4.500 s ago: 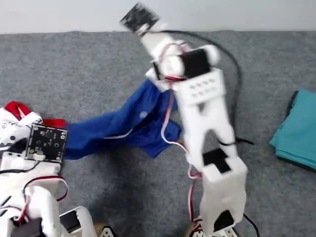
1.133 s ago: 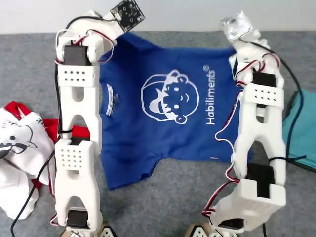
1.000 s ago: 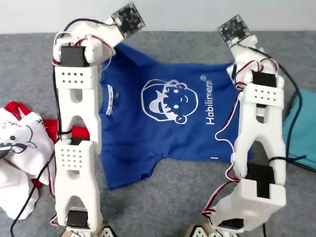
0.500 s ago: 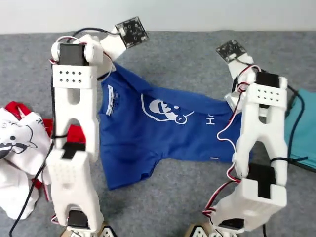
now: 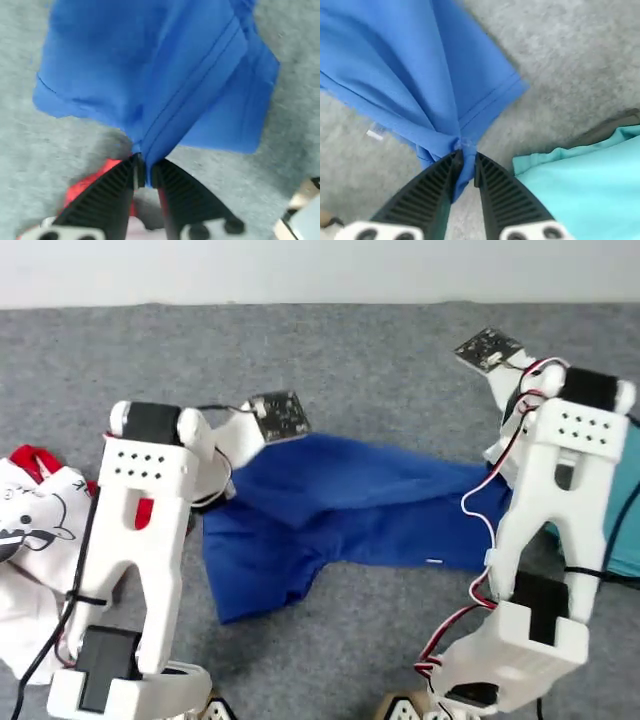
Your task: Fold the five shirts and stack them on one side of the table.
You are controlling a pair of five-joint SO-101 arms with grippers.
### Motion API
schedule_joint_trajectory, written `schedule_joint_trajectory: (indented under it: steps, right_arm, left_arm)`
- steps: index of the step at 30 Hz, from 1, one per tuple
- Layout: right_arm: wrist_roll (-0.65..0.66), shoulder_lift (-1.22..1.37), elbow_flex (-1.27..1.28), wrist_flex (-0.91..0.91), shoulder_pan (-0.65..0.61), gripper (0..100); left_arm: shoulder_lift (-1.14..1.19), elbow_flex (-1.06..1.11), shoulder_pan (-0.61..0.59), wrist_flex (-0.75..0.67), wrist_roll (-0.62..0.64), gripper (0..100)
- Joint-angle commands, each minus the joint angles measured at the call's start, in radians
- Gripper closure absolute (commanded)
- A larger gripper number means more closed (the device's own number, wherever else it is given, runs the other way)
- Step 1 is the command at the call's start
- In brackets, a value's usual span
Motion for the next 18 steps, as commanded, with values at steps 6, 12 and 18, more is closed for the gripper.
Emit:
schedule_joint_trajectory:
  steps: [6,12,18]
  right_arm:
    - [0.055,-0.013,-0.029,0.084,0.033,99.0]
    - [0.055,-0.008,-0.028,0.082,0.035,99.0]
    - [0.052,-0.008,-0.028,0.082,0.035,98.9]
  left_arm:
    - [-0.066,0.160,-0.003,0.023,-0.060,99]
    - [-0.066,0.193,-0.003,0.023,-0.083,99]
    - [-0.066,0.194,-0.017,0.023,-0.100,92]
